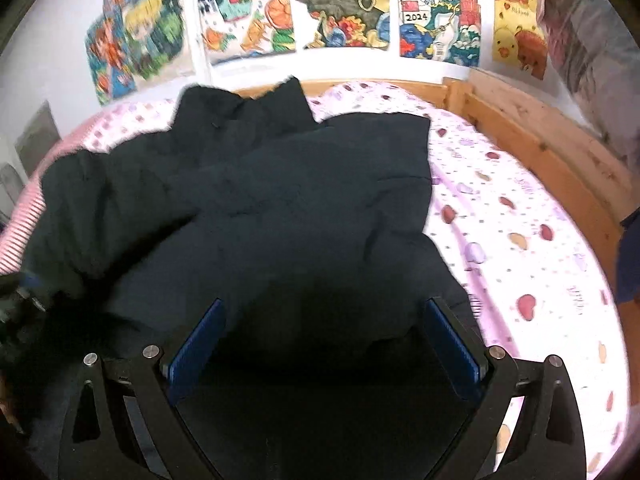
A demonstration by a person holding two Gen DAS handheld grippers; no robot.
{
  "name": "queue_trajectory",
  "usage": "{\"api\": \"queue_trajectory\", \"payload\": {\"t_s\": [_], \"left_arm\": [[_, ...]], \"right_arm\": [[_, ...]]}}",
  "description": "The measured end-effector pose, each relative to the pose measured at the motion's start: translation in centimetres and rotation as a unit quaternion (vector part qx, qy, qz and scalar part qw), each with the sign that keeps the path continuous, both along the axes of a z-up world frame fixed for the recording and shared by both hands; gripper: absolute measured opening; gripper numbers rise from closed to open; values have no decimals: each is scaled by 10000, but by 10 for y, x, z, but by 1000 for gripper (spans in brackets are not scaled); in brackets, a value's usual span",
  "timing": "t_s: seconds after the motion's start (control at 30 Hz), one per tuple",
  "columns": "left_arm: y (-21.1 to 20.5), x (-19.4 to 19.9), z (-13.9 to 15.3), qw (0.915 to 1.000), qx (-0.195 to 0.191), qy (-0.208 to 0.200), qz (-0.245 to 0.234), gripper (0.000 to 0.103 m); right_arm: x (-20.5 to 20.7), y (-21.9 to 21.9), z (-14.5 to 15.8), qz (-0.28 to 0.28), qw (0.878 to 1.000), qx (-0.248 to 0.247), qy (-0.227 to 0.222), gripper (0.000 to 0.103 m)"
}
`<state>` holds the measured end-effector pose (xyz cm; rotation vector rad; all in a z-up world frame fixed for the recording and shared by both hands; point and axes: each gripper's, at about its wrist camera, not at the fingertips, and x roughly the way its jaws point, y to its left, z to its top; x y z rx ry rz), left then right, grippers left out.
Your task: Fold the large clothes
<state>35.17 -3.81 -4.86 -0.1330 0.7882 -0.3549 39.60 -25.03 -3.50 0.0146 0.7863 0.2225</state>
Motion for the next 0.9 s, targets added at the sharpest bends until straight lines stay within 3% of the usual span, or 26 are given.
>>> {"api": "queue_trajectory", "payload": {"t_s": [0.07,0.1,0.3,0.43,0.53,0.67,0.77,0.83,0.9], "left_arm": [[5,-3,0,9996,-284,65,-43,83],[10,-9,3,9987,-515,-28,4,87],[41,-26,19,9973,-673,-92,268,88],[77,-31,26,9940,-257,-54,1063,88],[118,-32,26,9827,19,102,1849,88],[175,-31,14,9593,-5,512,2778,89],[203,-28,2,9458,-23,740,3162,89],[216,-29,-4,9405,-99,856,3287,89],[230,-33,-12,9352,-274,1006,3384,89]], "right_arm": [[0,-1,3,238,9985,484,-11,97],[2,1,3,335,9973,645,24,97],[3,14,-8,614,9871,1456,256,97],[-12,27,3,743,9810,1793,16,97],[-28,56,22,1140,9816,1481,-394,97],[-41,104,28,1610,9832,500,-694,97],[-38,139,16,1487,9864,-350,-604,97],[-33,147,12,1261,9894,-468,-542,96],[-29,144,16,1007,9926,-359,-573,83]]}}
